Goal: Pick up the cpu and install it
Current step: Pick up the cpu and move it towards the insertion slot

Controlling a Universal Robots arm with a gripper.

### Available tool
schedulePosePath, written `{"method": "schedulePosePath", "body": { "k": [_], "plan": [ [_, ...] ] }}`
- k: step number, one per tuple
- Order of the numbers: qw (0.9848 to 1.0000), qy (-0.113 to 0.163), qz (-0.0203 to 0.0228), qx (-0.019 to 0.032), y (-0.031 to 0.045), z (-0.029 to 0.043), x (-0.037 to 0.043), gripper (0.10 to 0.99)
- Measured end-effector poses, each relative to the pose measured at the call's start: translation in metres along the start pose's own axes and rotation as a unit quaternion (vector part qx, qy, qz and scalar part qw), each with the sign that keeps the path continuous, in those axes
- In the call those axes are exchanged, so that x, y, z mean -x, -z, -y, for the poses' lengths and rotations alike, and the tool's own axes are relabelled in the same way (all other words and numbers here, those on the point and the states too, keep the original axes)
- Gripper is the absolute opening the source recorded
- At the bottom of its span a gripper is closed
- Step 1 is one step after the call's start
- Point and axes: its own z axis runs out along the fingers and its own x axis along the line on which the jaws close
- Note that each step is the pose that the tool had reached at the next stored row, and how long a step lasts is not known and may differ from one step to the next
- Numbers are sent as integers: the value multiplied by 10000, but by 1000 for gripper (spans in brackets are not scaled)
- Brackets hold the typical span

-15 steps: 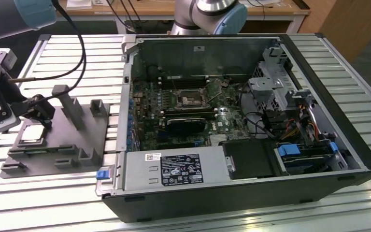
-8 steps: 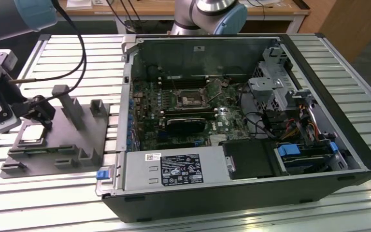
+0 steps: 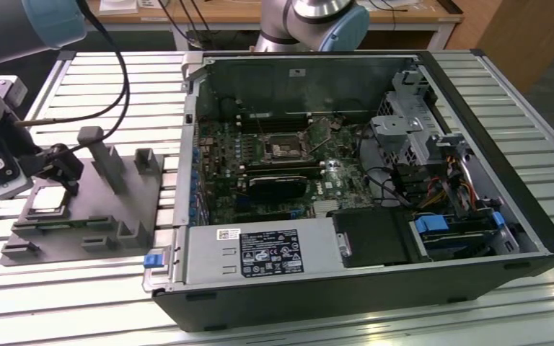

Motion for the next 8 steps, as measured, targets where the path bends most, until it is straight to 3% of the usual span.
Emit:
{"method": "schedulePosePath", "body": {
  "k": [8],
  "plan": [
    [10000,0,0,0,-38,9,1,988]
  ]
}}
